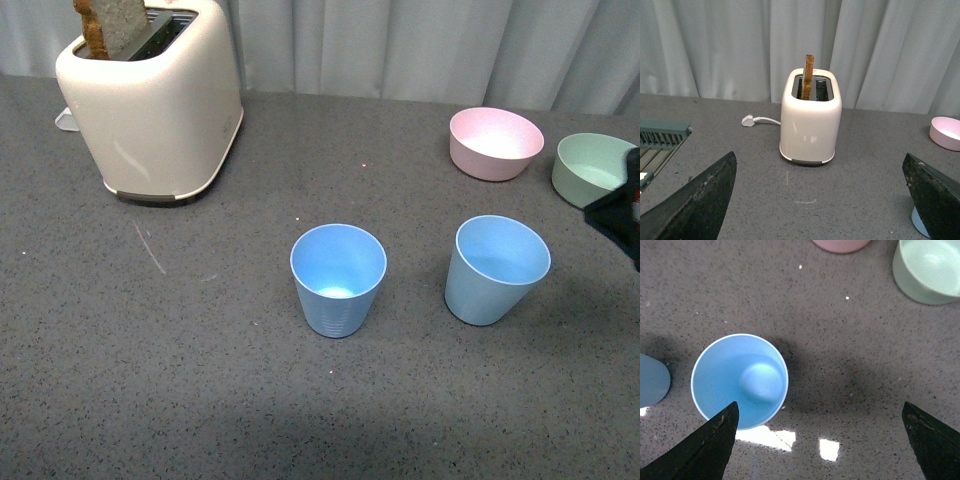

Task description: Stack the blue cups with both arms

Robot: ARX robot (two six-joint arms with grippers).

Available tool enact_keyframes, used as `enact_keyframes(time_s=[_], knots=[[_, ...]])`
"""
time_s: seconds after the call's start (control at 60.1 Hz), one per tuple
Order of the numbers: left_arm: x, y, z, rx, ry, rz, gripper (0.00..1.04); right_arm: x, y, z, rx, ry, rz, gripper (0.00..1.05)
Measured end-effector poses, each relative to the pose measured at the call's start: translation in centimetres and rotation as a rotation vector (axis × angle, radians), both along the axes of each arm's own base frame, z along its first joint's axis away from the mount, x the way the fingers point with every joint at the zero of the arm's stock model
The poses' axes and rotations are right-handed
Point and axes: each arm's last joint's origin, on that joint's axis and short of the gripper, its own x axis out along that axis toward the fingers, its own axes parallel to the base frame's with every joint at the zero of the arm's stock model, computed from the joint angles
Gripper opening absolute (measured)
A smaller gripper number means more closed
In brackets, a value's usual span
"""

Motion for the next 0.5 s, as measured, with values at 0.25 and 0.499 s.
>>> enact_keyframes(time_s=[0.25,0.499], knots=[[0.0,0.0,0.0,0.0,0.0,0.0,0.98,3.7,1.8,-3.0,0.018,0.15,-0.062,0.95],[0.0,0.0,0.0,0.0,0.0,0.0,0.98,4.6,2.3,-4.5,0.013,0.219,-0.089,0.82]])
